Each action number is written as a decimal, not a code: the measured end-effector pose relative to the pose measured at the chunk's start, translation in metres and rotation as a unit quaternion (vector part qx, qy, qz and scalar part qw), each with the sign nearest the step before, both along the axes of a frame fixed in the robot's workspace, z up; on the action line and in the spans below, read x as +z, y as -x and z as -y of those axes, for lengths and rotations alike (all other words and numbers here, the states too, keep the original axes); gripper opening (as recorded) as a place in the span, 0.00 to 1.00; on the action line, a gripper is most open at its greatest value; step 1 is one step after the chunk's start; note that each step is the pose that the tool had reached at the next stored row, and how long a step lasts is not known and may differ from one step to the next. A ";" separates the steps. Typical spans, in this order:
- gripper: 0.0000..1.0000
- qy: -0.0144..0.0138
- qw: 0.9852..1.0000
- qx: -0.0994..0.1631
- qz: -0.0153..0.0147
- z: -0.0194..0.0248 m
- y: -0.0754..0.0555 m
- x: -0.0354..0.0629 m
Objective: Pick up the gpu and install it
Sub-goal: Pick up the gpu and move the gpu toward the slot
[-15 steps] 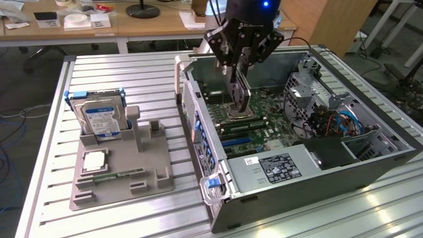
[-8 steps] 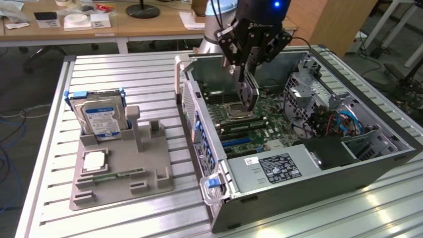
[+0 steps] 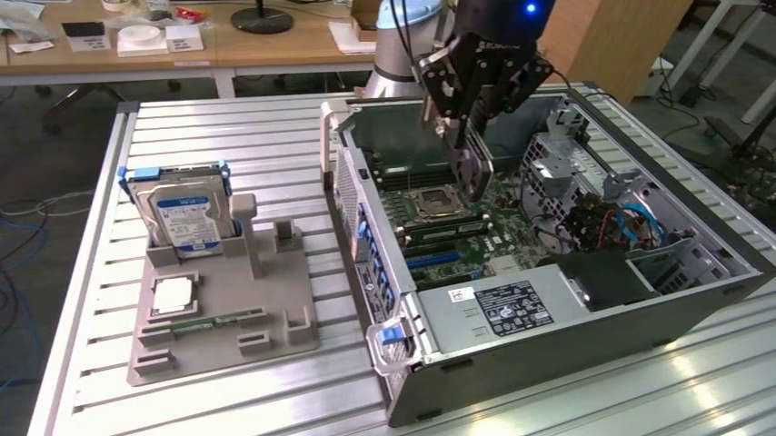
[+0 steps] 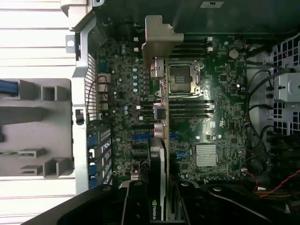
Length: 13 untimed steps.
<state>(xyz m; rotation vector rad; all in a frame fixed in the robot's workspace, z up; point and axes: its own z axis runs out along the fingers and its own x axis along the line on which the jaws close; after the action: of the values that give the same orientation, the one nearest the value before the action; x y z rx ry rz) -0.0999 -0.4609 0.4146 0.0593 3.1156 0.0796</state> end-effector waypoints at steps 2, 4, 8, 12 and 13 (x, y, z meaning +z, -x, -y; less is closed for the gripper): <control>0.27 0.000 1.000 0.000 0.000 0.0000 -0.005 0.0000; 0.27 0.000 1.000 0.000 0.000 0.0000 -0.009 0.0000; 0.27 0.000 1.000 0.000 0.000 0.0000 -0.019 0.0000; 0.27 0.000 1.000 0.000 0.000 0.0000 -0.027 0.0000; 0.27 0.000 1.000 0.000 0.000 0.0000 -0.029 0.0000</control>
<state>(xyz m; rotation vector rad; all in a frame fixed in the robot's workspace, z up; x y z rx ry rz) -0.0705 -0.4609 0.4146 0.0593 3.1156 0.0796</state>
